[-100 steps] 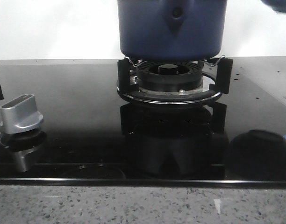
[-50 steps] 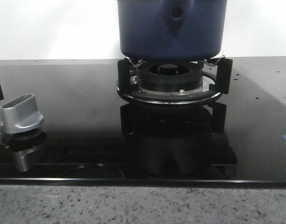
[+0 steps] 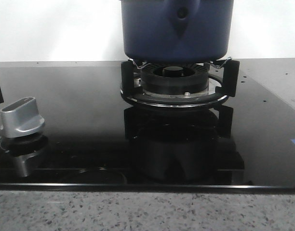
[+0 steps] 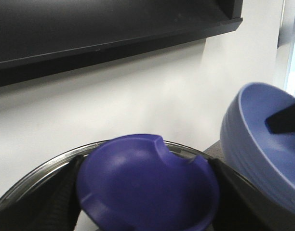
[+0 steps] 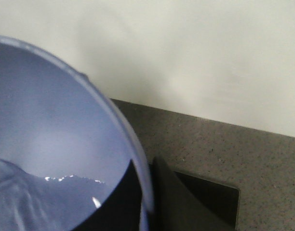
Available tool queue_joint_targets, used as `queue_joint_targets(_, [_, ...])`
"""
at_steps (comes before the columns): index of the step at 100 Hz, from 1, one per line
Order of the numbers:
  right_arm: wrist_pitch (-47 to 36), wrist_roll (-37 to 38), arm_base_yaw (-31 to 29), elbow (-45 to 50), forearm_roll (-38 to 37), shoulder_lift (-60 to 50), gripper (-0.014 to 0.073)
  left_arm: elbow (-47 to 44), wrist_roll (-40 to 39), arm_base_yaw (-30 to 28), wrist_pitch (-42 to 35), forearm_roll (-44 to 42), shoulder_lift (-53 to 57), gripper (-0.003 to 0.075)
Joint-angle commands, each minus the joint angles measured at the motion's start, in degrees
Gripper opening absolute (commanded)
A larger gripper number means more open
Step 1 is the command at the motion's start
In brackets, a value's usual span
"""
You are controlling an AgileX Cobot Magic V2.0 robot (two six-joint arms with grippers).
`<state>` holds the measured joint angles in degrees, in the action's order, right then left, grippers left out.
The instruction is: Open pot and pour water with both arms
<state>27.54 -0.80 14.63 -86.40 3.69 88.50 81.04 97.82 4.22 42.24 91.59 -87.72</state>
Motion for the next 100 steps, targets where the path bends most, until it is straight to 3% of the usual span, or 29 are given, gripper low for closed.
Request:
queue_joint_targets(1, [-16.3, -1.1, 0.0, 4.7, -0.4, -5.5, -0.0047, 2.3, -0.6, -0.2, 0.4, 4.5, 3.1, 0.0365])
queue_joint_targets(18, [-33.8, -1.1, 0.0, 15.2, -3.7, -8.5, -0.0047, 2.3, -0.6, -0.2, 0.4, 4.6, 3.1, 0.0365])
queue_joint_targets(39, [-45.6, -1.1, 0.0, 19.3, -8.4, -8.8, -0.0047, 2.3, -0.6, -0.2, 0.4, 4.6, 3.1, 0.0365])
queue_joint_targets(57, [-52.4, -1.1, 0.0, 20.6, -12.0, -8.2, -0.0047, 2.3, -0.6, -0.2, 0.4, 4.6, 3.1, 0.0365])
queue_joint_targets(85, [-56.9, -1.1, 0.0, 20.7, -12.0, -7.1, -0.0047, 2.3, -0.6, -0.2, 0.4, 4.6, 3.1, 0.0365])
queue_joint_targets(100, [-64.3, -1.1, 0.0, 23.3, -12.0, -5.9, -0.0047, 2.3, -0.6, -0.2, 0.5, 4.6, 3.1, 0.0365])
